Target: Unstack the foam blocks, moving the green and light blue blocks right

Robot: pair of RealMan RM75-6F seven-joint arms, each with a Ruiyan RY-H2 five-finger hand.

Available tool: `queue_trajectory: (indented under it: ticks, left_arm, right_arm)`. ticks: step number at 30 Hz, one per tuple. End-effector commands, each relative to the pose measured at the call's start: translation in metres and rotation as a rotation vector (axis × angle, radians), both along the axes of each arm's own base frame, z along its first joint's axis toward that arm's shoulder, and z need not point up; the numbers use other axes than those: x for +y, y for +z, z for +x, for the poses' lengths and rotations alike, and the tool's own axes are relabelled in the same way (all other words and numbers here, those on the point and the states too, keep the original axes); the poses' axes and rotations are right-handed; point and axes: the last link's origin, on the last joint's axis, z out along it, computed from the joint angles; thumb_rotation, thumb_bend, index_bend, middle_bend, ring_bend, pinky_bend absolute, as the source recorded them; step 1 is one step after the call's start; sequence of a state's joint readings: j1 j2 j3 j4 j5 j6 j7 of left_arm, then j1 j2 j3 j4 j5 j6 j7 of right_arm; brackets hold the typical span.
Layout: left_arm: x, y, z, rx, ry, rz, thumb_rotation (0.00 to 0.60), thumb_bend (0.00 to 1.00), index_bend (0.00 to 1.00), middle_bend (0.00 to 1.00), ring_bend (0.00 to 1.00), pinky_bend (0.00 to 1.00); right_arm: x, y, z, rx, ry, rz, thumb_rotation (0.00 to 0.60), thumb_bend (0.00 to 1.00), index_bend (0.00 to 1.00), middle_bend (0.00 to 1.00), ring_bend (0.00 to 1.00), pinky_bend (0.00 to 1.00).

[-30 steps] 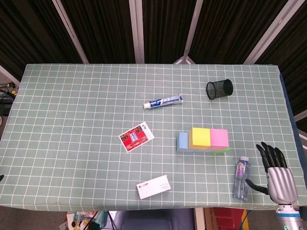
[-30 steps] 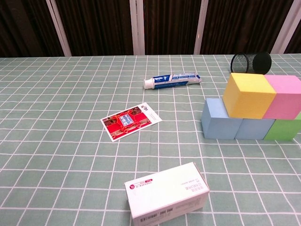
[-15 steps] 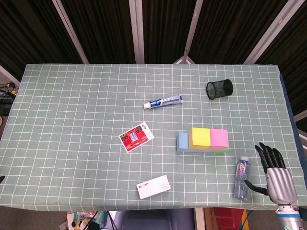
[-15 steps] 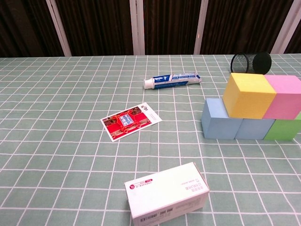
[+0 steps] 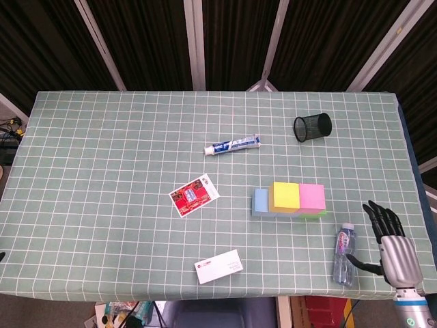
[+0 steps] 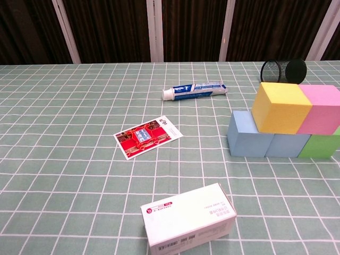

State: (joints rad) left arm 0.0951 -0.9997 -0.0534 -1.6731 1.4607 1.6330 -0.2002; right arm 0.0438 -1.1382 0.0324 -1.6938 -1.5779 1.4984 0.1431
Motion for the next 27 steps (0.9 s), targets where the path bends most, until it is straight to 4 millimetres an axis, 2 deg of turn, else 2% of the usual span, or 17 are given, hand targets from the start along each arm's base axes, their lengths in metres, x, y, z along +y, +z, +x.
queue_trajectory:
  ticks: [1, 8, 11, 20, 27]
  left_arm:
    - [0.001, -0.002, 0.001, 0.005, -0.003, -0.003, 0.6, 0.18, 0.19, 0.0, 0.0, 0.0]
    - [0.002, -0.001, 0.001, 0.001, 0.004, 0.005, 0.6, 0.18, 0.19, 0.0, 0.0, 0.0]
    - [0.002, -0.001, 0.0, 0.001, 0.008, 0.006, 0.6, 0.18, 0.19, 0.0, 0.0, 0.0]
    - [0.002, 0.0, 0.001, 0.003, 0.009, 0.012, 0.6, 0.18, 0.19, 0.0, 0.0, 0.0]
    - [0.003, -0.001, 0.001, 0.008, 0.013, 0.008, 0.6, 0.18, 0.19, 0.0, 0.0, 0.0]
  right_arm:
    - [-0.024, -0.004, -0.002, -0.1, -0.002, 0.054, 0.6, 0.1, 0.04, 0.04, 0.02, 0.0]
    - [-0.075, -0.007, -0.015, -0.185, -0.067, 0.12, 0.6, 0.1, 0.04, 0.04, 0.02, 0.0]
    - [-0.088, -0.012, -0.019, -0.212, -0.102, 0.146, 0.6, 0.1, 0.04, 0.04, 0.02, 0.0]
    - [-0.117, -0.023, -0.027, -0.225, -0.187, 0.205, 0.6, 0.1, 0.04, 0.04, 0.02, 0.0]
    - [-0.127, -0.037, -0.027, -0.211, -0.221, 0.261, 0.6, 0.1, 0.04, 0.04, 0.02, 0.0]
